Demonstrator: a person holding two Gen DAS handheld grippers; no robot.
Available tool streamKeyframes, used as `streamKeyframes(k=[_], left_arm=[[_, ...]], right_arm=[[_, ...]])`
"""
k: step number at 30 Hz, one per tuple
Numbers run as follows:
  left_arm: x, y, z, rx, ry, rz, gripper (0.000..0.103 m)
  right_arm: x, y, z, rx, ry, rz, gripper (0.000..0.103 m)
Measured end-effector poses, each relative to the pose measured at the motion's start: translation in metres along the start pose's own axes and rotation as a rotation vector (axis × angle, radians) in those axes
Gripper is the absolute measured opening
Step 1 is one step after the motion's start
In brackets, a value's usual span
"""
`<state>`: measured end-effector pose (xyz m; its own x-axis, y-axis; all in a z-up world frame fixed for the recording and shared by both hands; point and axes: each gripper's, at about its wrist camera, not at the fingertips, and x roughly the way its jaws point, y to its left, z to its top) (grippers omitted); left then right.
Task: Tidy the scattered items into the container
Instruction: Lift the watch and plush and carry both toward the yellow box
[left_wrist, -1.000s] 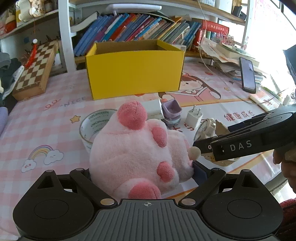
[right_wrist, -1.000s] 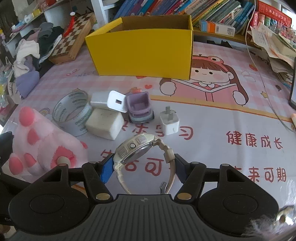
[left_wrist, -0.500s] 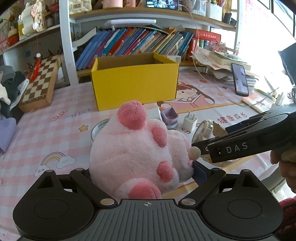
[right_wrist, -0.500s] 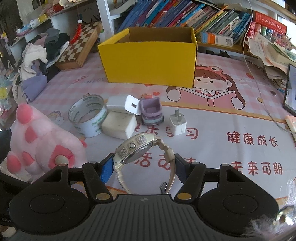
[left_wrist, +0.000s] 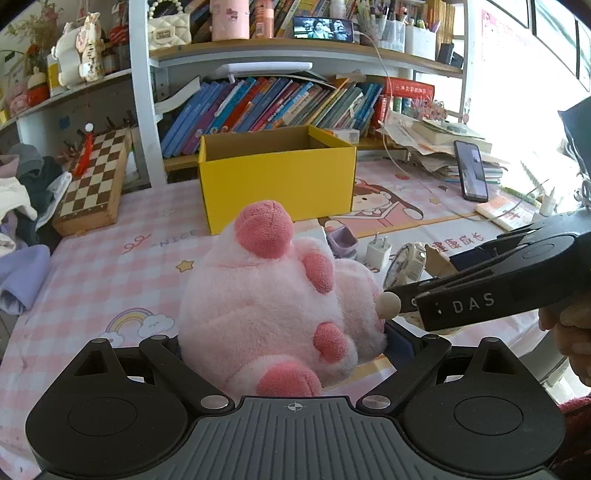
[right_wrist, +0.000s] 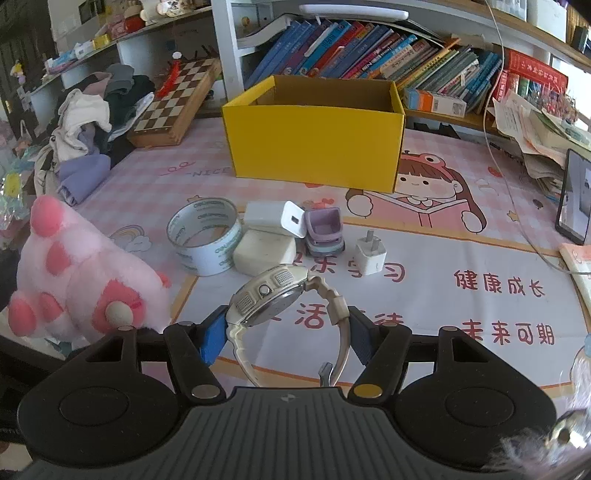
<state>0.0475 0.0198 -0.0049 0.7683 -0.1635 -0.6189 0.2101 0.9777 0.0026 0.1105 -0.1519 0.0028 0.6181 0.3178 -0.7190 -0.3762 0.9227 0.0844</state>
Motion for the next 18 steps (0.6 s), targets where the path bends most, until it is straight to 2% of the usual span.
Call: streamKeyframes(k=[9, 18], left_arm=[[-0.002, 0.008, 0.031, 0.008, -0.061, -0.021, 0.095], [0.022, 0.022, 0.094, 0.027, -0.132, -0.019, 0.095]], right_arm=[[-0.014, -0.009, 0.018, -0.009, -0.054, -0.002, 0.064], [-0.013, -0.041, 0.080, -0.006, -0.157, 0.026, 0.064]])
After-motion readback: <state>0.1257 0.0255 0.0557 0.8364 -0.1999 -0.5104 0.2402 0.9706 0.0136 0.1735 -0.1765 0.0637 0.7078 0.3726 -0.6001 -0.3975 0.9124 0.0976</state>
